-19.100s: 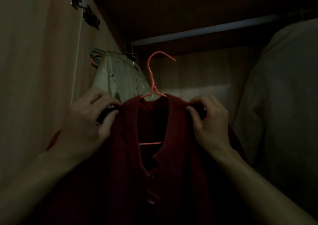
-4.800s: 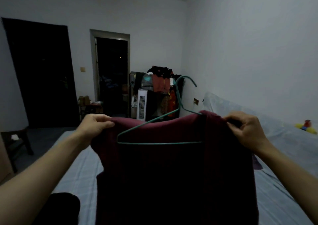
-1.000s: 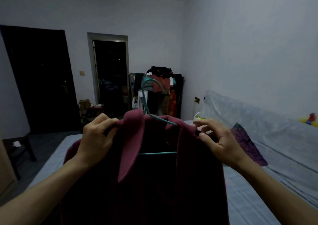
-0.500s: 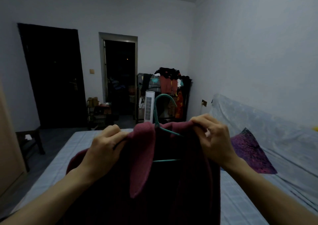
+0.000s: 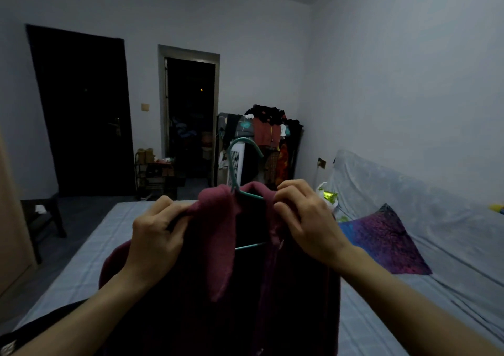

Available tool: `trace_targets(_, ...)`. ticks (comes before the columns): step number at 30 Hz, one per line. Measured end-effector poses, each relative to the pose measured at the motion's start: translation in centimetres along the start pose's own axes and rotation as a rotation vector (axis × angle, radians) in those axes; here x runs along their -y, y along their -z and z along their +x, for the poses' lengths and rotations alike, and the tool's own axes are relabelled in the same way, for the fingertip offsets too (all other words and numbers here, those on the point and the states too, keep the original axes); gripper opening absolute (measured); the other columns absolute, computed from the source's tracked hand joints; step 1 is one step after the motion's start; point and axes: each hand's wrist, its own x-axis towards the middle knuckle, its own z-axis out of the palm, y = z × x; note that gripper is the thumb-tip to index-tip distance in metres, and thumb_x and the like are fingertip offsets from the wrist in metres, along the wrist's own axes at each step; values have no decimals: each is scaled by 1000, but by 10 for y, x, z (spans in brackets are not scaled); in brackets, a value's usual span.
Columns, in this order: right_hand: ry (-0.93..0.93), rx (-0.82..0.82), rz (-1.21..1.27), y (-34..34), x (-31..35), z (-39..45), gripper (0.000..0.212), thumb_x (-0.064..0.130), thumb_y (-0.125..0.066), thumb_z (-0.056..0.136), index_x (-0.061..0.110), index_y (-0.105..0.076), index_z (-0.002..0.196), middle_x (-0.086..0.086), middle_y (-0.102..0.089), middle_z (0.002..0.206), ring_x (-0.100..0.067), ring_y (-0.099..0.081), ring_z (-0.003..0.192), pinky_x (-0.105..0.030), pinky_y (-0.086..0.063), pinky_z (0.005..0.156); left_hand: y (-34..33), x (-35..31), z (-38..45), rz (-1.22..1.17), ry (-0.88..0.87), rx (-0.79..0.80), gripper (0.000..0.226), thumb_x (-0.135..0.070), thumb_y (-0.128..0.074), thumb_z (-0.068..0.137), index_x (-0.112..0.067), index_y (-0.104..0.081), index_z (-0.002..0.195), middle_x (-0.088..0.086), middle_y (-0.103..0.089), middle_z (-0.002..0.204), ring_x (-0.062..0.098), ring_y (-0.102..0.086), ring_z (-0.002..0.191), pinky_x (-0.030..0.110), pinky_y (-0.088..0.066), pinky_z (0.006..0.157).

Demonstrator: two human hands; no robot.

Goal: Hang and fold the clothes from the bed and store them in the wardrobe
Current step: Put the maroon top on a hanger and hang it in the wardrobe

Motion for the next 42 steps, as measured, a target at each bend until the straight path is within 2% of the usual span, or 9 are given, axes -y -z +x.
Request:
trace_targets(5, 8, 125, -39, 10, -18, 3, 33, -4, -64, 85, 12, -66, 114, 2, -60, 119, -8, -57, 109, -14, -42, 98, 16, 15, -11, -24, 17, -27, 22, 6, -70, 82, -1, -73, 103, 10, -66, 89, 25, -64, 77, 41, -55, 65)
trace_targets(8, -66, 122, -96, 5, -20, 8, 36, 9, -73, 84, 17, -65, 118, 3, -61, 115, -8, -56, 105, -18, -42, 95, 24, 18, -15, -19, -8, -14, 23, 8, -71, 80, -1, -72, 101, 9, -63, 86, 23, -62, 73, 31, -50, 63)
trace_targets(12, -85, 88, -56, -2, -18, 7, 25, 11, -73, 86, 17, -73, 110, 11, -63, 92, 3, -58, 83, -14, -44, 76, 37, 27, -21, -29, -14, -30, 18, 1, -68, 82, -1, -72, 100, 6, -60, 83, 20, -60, 71, 30, -48, 61)
trace_targets(18, 31, 49, 104, -12, 4, 3, 32, 15, -66, 89, 29, -68, 118, 9, -67, 97, -4, -64, 89, -12, -49, 79, 57, 35, -31, -24, -33, 8, 15, -11, -62, 87, -6, -73, 97, 1, -57, 81, 16, -58, 71, 31, -48, 60)
trace_targets(25, 126, 43, 178, -20, 32, 19, 21, 12, -69, 88, 16, -73, 108, 5, -66, 96, -5, -64, 87, -13, -51, 77, 72, 13, -24, 54, -91, 20, 15, -9, -63, 88, -3, -73, 98, 4, -61, 84, 21, -61, 74, 41, -53, 63)
trace_targets(30, 129, -84, 262, -38, 42, 18, 20, 10, -71, 87, 13, -73, 107, 4, -65, 94, -4, -62, 85, -8, -46, 77, 63, -18, -17, 164, -94, 27, 16, -7, -67, 92, -9, -74, 107, 0, -59, 85, 17, -58, 74, 33, -52, 69)
trace_targets(34, 168, -88, 283, -42, 35, 19, 19, 15, -70, 88, 12, -72, 106, 3, -63, 96, -4, -60, 85, -11, -48, 79, 69, -30, -18, 291, -64, 5, 24, -4, -73, 85, -11, -73, 108, -3, -59, 87, 8, -55, 77, 17, -48, 77)
trace_targets(39, 218, -108, 393, -52, 38, 31, 19, 14, -72, 86, 11, -71, 104, 6, -61, 95, 0, -55, 83, -3, -41, 83, 93, -51, -29, 481, -32, 33, 21, -15, -65, 92, -9, -72, 111, -1, -63, 93, 13, -61, 82, 32, -54, 82)
trace_targets(42, 249, -161, 490, -56, 50, 36, 18, 12, -73, 84, 9, -71, 102, 8, -60, 95, 2, -53, 84, -1, -39, 83, 122, -70, -44, 595, 6, -6, 18, -15, -64, 92, -8, -72, 107, 0, -65, 95, 14, -63, 86, 27, -52, 84)
